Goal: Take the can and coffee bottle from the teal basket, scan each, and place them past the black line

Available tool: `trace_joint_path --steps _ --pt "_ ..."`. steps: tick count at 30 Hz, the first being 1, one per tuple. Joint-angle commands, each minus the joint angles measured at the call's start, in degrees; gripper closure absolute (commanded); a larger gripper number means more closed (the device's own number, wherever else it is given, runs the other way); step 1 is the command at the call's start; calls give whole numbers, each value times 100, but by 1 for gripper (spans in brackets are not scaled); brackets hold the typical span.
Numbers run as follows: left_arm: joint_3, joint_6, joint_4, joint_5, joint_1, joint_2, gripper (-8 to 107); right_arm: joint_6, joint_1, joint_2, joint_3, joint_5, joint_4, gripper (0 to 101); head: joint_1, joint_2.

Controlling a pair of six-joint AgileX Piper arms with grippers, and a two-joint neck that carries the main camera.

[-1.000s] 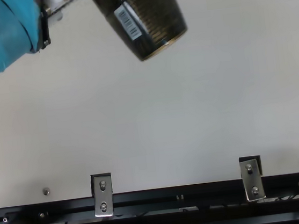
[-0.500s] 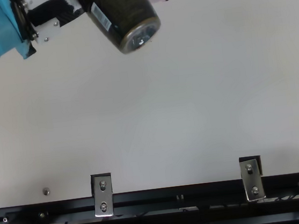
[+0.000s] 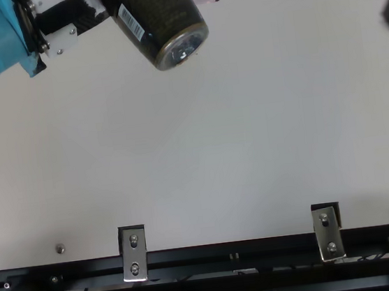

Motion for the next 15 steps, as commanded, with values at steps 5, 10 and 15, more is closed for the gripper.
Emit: trace_joint_path --steps 5,10,15 --pt "0 0 0 0 0 0 89 306 881 258 448 -841 588 0 -154 -6" --pt "0 0 0 0 0 0 89 517 1166 236 959 -1585 1464 0 -154 -6" --pt "0 0 0 0 0 0 89 578 1265 205 1106 -1775 1502 0 -154 -6"
